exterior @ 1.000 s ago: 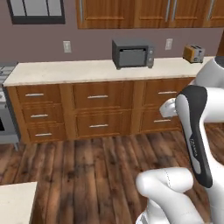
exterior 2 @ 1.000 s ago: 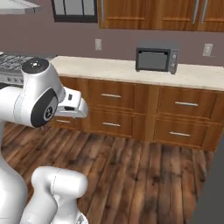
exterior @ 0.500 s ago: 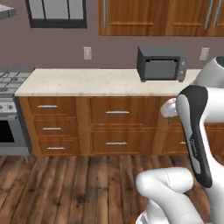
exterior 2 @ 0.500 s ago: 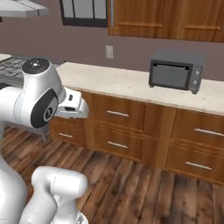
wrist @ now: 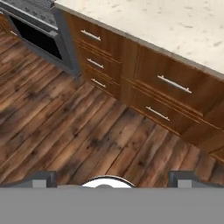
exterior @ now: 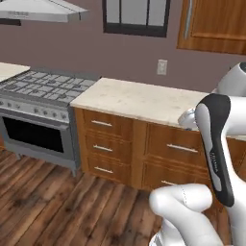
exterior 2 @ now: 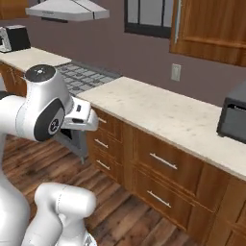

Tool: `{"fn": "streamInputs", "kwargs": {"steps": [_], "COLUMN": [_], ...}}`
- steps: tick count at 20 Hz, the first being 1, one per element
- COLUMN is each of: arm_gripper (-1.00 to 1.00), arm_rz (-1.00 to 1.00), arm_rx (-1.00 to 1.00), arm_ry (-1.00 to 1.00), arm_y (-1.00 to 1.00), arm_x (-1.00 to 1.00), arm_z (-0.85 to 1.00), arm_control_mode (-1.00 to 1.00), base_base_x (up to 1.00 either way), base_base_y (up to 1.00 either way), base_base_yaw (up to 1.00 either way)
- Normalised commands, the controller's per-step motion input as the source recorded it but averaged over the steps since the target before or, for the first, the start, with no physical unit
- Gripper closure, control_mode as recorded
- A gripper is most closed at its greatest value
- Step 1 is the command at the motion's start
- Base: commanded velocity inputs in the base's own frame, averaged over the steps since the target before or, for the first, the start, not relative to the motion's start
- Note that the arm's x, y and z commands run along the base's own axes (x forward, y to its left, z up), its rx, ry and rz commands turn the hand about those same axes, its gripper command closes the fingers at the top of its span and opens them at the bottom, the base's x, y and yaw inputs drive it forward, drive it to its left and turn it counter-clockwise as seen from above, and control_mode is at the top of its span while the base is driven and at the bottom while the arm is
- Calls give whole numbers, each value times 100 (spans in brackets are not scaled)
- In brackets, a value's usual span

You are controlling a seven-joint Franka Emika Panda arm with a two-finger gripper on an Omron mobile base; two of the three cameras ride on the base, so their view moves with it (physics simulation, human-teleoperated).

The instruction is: There is a tray on the dining counter. Grab the cup, mug, and pitcher and place them on the tray. The pitcher may be placed next to the tray if it cannot fit the tray.

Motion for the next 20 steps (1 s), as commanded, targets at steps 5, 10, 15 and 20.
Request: {"fn": "streamInputs", "kwargs": {"steps": [5,10,15,20], "arm_gripper": [-100,-100,-100,-100], "arm_rz": [0,0,0,0], "arm_rx": [0,0,0,0], "arm_ry": [0,0,0,0], "arm_y": [0,0,0,0], "arm_x": [0,0,0,0], "arm_z": [0,0,0,0], "arm_control_mode": [100,100,100,100], "base_base_x": [73,55,83,100], "base_base_y": [0,0,0,-36], "base_base_yaw": [85,90,74,35]}}
